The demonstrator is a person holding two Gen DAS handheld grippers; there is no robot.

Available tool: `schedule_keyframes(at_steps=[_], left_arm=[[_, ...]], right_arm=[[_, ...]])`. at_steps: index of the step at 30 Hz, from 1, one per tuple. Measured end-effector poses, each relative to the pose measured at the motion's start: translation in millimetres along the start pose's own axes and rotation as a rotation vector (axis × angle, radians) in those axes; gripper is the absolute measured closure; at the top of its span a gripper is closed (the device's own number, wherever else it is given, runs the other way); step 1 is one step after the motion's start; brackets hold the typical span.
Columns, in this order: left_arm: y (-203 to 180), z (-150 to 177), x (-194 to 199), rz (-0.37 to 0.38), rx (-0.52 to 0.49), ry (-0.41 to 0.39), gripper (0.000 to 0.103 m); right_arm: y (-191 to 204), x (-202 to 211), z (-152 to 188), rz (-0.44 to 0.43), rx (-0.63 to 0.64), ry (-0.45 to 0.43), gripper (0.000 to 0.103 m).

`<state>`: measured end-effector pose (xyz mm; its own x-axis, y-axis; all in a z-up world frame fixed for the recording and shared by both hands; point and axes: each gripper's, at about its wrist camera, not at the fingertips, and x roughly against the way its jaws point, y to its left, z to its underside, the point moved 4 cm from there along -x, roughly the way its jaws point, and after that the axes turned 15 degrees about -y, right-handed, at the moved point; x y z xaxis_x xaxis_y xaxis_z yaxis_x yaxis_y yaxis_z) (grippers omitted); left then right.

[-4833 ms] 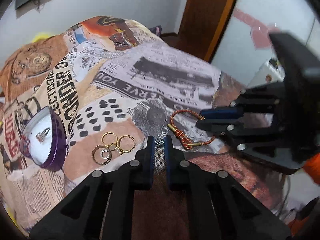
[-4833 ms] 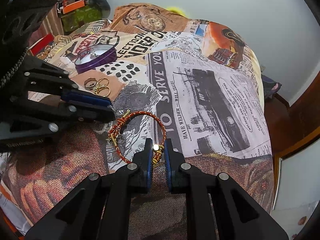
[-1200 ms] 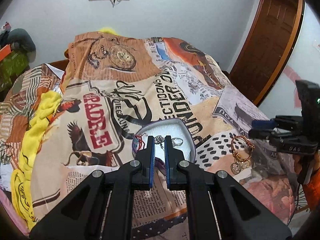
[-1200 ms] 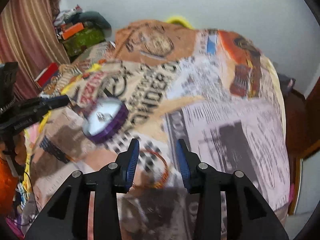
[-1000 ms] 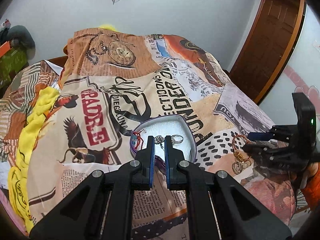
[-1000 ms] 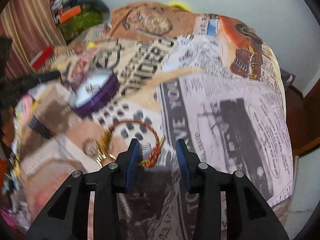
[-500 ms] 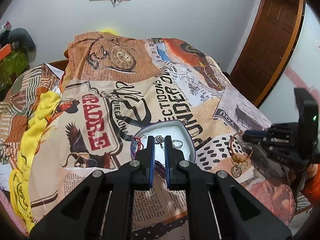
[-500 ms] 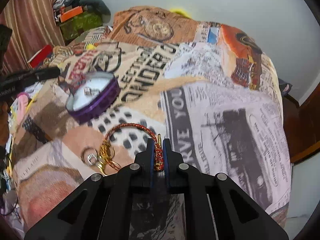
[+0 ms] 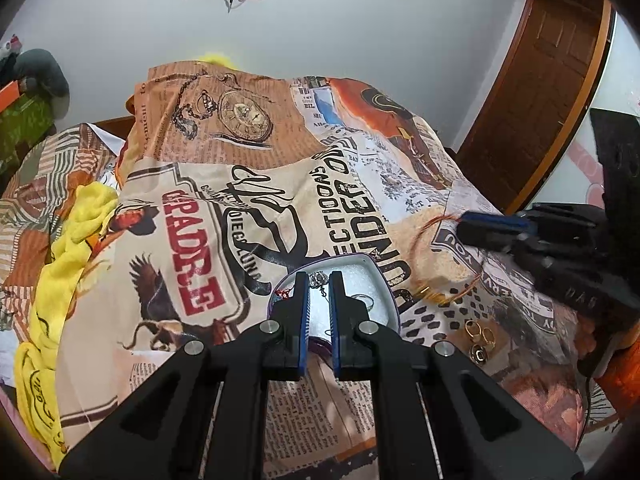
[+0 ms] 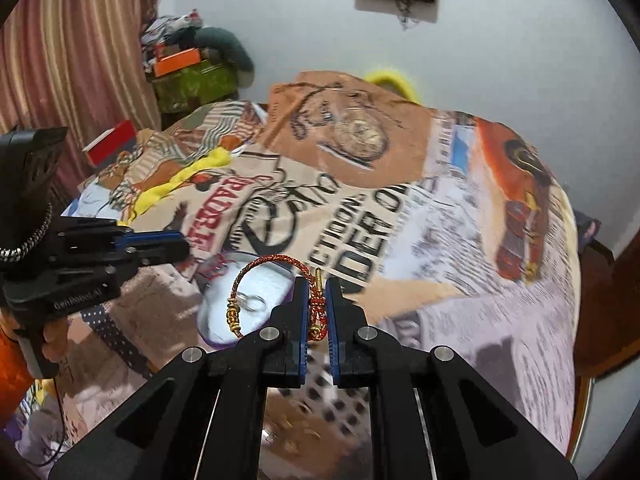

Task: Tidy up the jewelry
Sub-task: 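Open both grippers inside the heart tin to drop the charm and bracelet, then withdraw both grippers from the tin toward the gold hoop rings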

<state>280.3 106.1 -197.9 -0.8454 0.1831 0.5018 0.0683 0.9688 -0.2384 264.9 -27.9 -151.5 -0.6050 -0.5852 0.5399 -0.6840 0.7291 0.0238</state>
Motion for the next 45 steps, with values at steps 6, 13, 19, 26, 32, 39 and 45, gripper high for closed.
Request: schedule_keyframes(at_steps=[6, 13, 19, 26, 32, 39, 45], left_arm=[[1.4, 2.3, -11.0, 0.006, -0.011, 0.027, 0.096], [3.2, 9.4, -24.2, 0.024, -0.007, 0.066, 0.096], [1.8, 14.0, -27.0, 0.018, -0.027, 0.080, 0.096], [1.4, 6.5, -11.0, 0.000, -0.022, 0.051, 0.091], [-1.8, -4.3, 14.7, -0.040, -0.041, 0.002, 0.078], [-20.6, -14.9, 44.0, -0.060, -0.084, -0.045, 0.071], [-48.6, -13.7, 54.3, -0.043, -0.128, -0.044, 0.062]], right_arm=[[22.0, -42.5, 6.7, -0.054, 0.041, 0.092, 0.096], [30.5, -71.9, 17.9, -0.095, 0.059, 0.198, 0.096], [30.4, -77.0, 19.8, -0.111, 0.046, 0.222, 0.095], [30.9, -68.8, 17.5, -0.093, 0.052, 0.222, 0.090], [23.4, -43.0, 8.9, -0.071, 0.017, 0.161, 0.071], [10.9, -1.1, -2.1, -0.033, -0.005, 0.074, 0.070], [-2.3, 32.3, 2.1, -0.008, -0.025, 0.029, 0.067]])
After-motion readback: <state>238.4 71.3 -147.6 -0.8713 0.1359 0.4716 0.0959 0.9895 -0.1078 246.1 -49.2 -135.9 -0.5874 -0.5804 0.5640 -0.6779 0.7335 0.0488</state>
